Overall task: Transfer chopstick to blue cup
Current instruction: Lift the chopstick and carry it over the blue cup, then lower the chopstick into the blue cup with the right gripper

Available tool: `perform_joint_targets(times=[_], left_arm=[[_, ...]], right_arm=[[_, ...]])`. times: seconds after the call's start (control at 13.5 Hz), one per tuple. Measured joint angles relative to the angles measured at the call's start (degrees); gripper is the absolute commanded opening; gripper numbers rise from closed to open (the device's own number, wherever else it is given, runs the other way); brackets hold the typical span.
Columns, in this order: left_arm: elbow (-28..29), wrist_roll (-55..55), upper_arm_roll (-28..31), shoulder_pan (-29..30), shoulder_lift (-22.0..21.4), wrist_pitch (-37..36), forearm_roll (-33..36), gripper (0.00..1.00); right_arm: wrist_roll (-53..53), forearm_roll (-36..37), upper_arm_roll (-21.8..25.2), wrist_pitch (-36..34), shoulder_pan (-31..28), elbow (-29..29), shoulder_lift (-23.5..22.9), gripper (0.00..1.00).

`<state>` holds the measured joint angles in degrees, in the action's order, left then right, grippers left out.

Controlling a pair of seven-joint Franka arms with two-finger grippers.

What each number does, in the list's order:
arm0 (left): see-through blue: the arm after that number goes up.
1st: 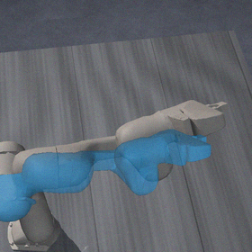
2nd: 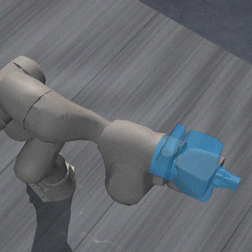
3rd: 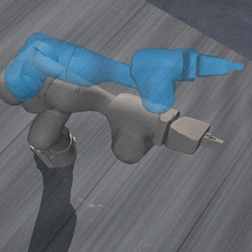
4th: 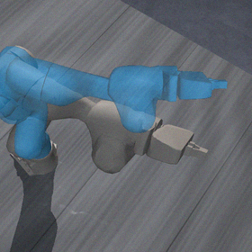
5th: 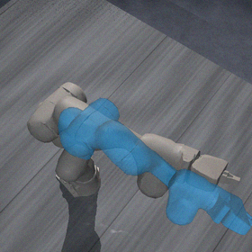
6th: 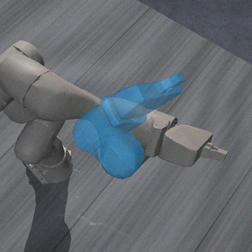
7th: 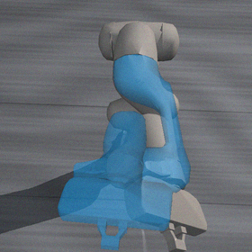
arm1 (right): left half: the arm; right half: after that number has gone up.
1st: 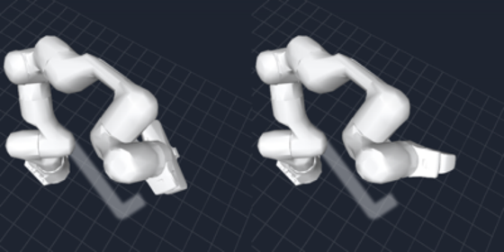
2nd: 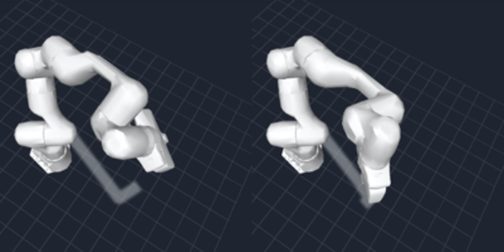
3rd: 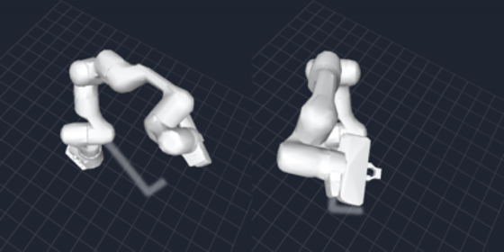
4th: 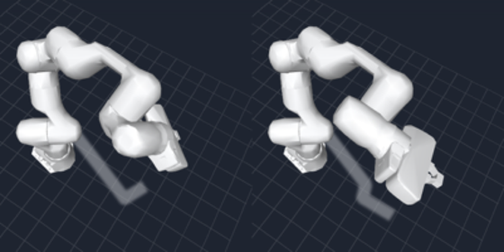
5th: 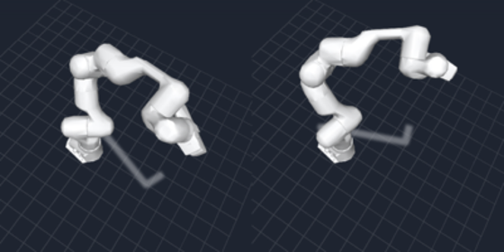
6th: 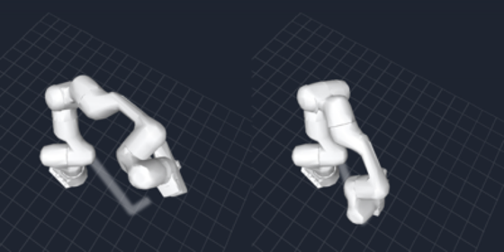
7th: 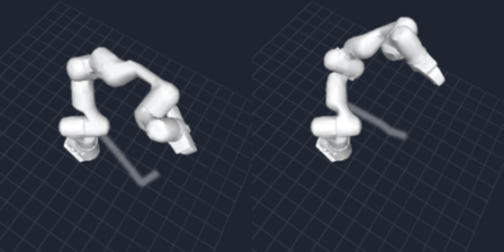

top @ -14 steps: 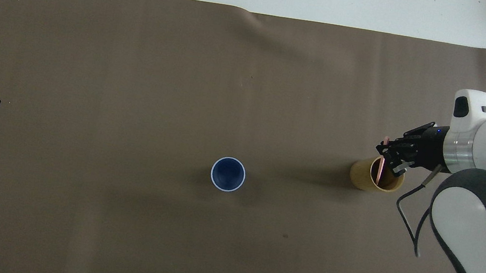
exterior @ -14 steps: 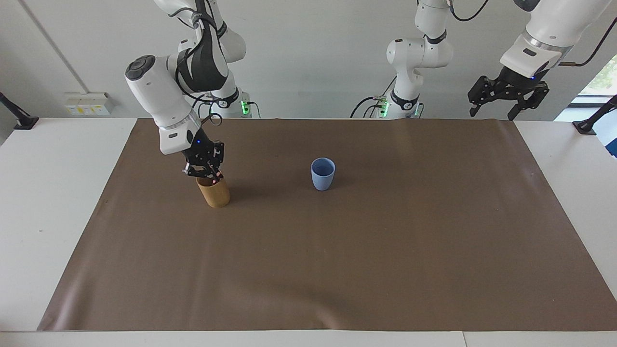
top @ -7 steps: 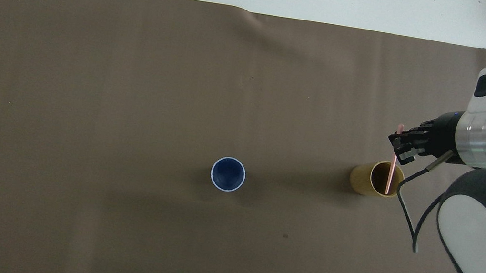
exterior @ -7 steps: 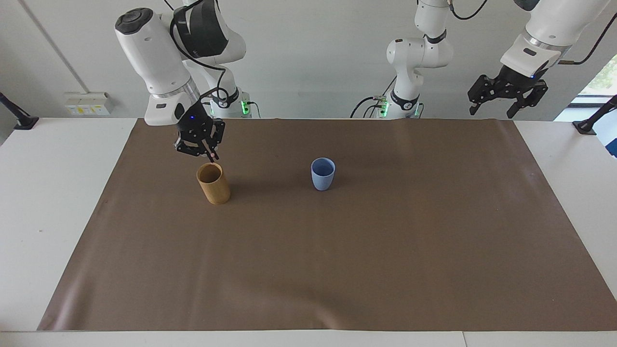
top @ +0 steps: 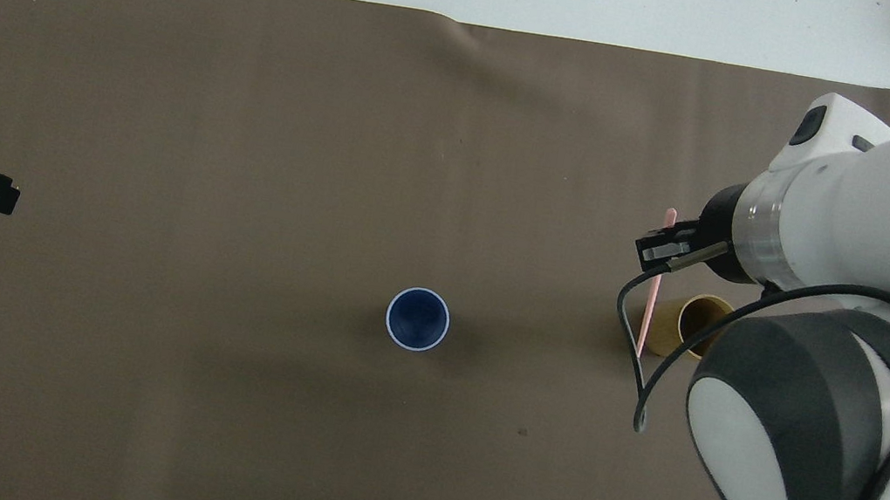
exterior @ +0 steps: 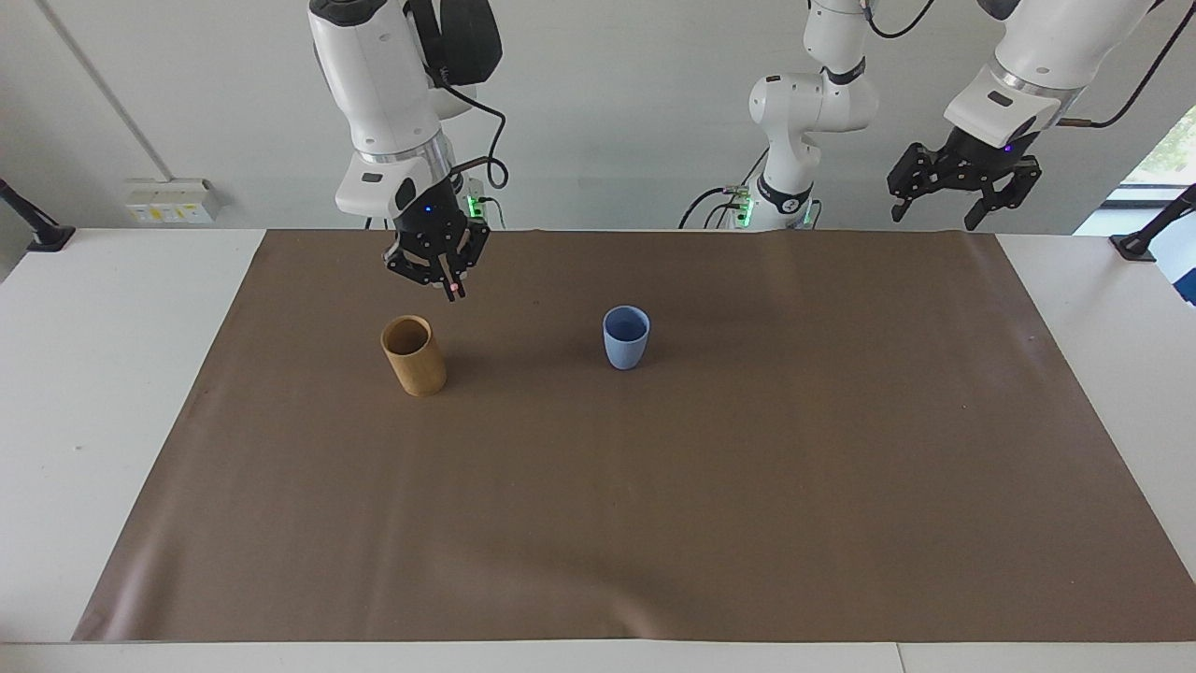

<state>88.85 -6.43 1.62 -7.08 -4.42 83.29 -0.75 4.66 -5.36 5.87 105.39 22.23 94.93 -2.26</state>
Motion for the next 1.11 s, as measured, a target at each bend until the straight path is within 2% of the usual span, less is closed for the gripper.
perform_joint_targets(times=[0.3, 0.52, 0.81, 1.11], left_arm=[[0.0, 0.0, -1.1, 1.7, -0.1, -0.6, 0.0, 1.00], [0.0, 0.0, -2.5, 2.5, -0.1, -0.6, 0.0, 1.00], [0.0, 0.2, -2.8, 2.6, -0.1, -0.7, 0.0, 1.00], [0.1, 0.3, -2.1, 3.3, -0.1, -0.7, 0.0, 1.00]], right_arm=[[-19.8, -2.1, -5.3, 7.1, 2.1, -0.3, -2.8, 0.00], [-32.0, -2.1, -6.0, 14.3, 6.8, -1.0, -6.6, 0.00], [-35.2, -1.9, -5.9, 18.0, 8.4, -2.2, -9.1, 0.00], [-31.3, -1.3, -5.6, 18.5, 8.1, -2.0, -9.1, 0.00]])
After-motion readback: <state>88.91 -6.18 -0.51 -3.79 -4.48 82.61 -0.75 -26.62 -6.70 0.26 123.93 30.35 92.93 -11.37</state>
